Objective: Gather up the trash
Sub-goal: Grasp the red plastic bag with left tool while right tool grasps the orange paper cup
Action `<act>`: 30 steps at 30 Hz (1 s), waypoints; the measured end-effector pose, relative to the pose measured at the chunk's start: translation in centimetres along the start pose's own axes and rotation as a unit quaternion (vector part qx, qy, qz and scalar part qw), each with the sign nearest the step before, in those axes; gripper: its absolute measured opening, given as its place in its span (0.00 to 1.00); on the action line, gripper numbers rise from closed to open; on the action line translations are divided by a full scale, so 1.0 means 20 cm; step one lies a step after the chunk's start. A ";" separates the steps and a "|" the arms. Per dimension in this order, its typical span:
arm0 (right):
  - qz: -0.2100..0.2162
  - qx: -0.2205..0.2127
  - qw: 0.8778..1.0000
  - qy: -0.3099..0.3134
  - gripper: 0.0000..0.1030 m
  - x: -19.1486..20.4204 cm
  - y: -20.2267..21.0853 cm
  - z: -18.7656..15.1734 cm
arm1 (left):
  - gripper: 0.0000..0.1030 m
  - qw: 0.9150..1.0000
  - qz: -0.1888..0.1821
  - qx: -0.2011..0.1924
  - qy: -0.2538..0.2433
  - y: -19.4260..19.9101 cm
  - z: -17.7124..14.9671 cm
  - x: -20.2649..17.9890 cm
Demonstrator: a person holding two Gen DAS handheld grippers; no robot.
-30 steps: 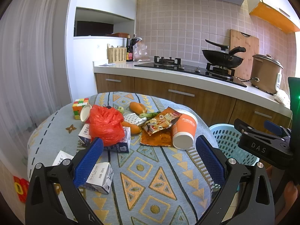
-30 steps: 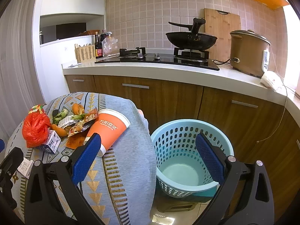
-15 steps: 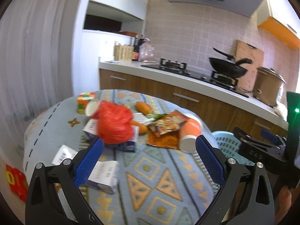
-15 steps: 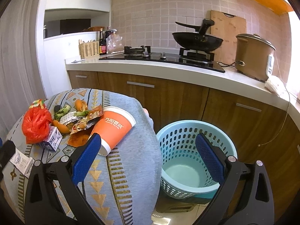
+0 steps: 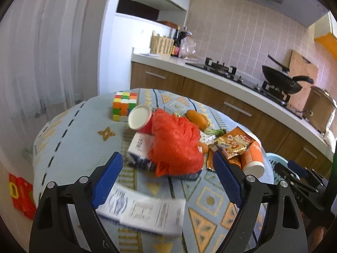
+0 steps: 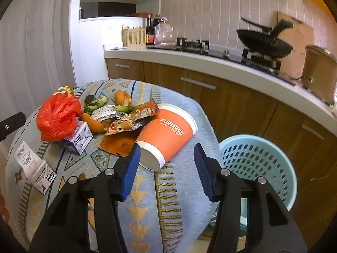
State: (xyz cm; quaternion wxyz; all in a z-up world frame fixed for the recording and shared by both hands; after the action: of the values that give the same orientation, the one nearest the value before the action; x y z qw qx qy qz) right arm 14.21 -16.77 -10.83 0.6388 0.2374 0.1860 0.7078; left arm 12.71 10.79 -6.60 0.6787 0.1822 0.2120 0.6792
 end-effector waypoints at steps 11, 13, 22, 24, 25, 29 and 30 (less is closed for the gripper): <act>0.025 0.055 0.997 -0.045 0.72 -0.05 -0.17 0.05 | 0.67 0.996 -0.003 0.088 0.001 -0.39 -0.01 -0.03; 0.022 0.063 0.997 -0.043 0.73 -0.04 -0.20 0.05 | 0.51 0.995 -0.013 0.094 0.004 -0.42 -0.03 -0.04; 0.011 0.139 0.986 -0.086 0.77 -0.02 -0.40 0.01 | 0.38 0.997 -0.026 0.072 -0.009 -0.40 -0.01 -0.08; 0.017 0.152 0.983 -0.102 0.77 -0.02 -0.44 0.00 | 0.38 0.997 -0.026 0.066 -0.013 -0.39 -0.01 -0.08; 0.020 0.160 0.981 -0.108 0.77 -0.01 -0.46 -0.01 | 0.38 0.998 -0.025 0.063 -0.015 -0.39 0.00 -0.09; 0.025 0.179 0.976 -0.119 0.77 -0.02 -0.51 -0.02 | 0.38 0.998 -0.029 0.056 -0.015 -0.37 0.01 -0.11; 0.025 0.181 0.976 -0.121 0.73 -0.02 -0.53 -0.02 | 0.38 0.998 -0.029 0.053 -0.017 -0.36 0.01 -0.11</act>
State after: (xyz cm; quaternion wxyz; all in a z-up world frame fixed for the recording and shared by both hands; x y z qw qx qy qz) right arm 22.56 -15.88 -17.18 0.5849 0.4377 0.2261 0.6444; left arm 18.94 8.55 -10.17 0.6907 0.2236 0.2414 0.6440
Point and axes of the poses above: each gripper's, at about its wrist camera, not at the fingertips, and y roughly against the way its jaws point, x to its left, z to its top, the point moved 10 cm from there along -y, roughly the way its jaws point, and after that the axes turned 9 degrees about -y, right-handed, at the moved point
